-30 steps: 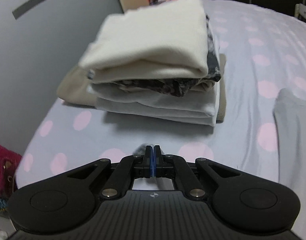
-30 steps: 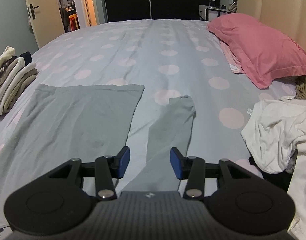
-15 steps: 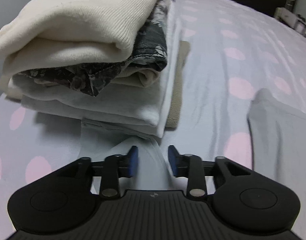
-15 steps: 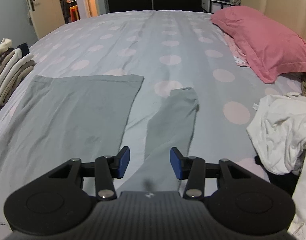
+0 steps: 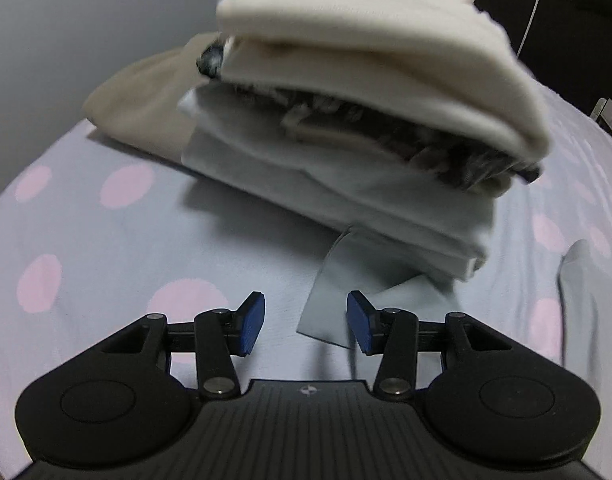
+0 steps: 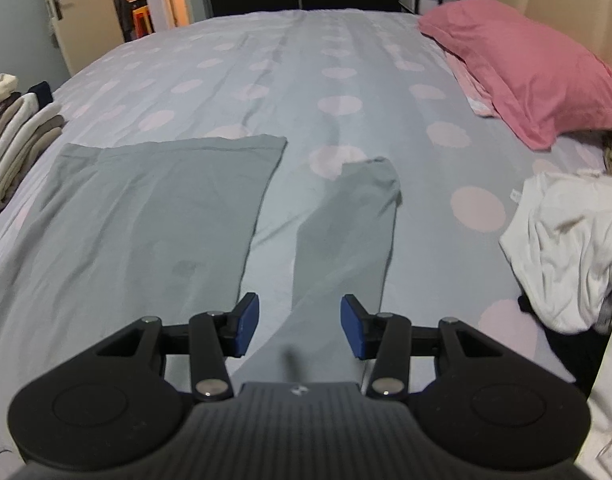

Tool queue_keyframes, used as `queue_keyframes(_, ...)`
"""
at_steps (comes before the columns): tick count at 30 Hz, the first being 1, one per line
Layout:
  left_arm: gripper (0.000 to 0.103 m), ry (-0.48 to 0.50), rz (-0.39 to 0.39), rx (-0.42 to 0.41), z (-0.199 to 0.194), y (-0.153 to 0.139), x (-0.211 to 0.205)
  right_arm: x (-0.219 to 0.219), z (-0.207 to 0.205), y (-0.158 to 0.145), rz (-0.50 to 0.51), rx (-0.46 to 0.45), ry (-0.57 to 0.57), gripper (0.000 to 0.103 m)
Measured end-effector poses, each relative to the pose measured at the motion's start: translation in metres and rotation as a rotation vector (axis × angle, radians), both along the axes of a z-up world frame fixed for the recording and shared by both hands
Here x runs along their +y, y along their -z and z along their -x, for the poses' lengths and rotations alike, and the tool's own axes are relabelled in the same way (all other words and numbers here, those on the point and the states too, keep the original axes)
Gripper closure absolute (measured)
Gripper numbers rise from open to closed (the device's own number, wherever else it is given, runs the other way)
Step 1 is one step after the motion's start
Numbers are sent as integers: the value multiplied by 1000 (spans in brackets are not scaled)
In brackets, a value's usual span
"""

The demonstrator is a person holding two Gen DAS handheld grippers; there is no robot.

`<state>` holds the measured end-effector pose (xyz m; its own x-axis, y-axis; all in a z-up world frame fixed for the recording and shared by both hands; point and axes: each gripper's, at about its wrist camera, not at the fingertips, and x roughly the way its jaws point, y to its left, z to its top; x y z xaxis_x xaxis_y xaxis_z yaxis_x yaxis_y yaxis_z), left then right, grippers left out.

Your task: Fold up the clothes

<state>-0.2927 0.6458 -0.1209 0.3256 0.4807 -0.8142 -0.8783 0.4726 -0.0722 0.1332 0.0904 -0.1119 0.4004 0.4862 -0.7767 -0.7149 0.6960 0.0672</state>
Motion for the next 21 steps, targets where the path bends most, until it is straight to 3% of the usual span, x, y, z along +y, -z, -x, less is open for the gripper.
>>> queue_keyframes(9, 64, -33, 45, -4, -19, 46, 17, 2, -4, 13, 38, 12, 22, 54)
queue_keyframes(11, 82, -1, 7, 0, -23, 45, 12, 2, -6, 17, 41, 14, 33, 54)
queue_keyframes(13, 98, 20, -11, -6, -26, 40, 7, 3, -10, 20, 44, 12, 52, 54)
queue_keyframes(17, 99, 28, -51, -14, -31, 18, -3, 2, -14, 25, 54, 14, 68, 54)
queue_keyframes(21, 100, 28, -106, -24, -17, -23, -2, -2, -13, 21, 51, 0, 72, 54)
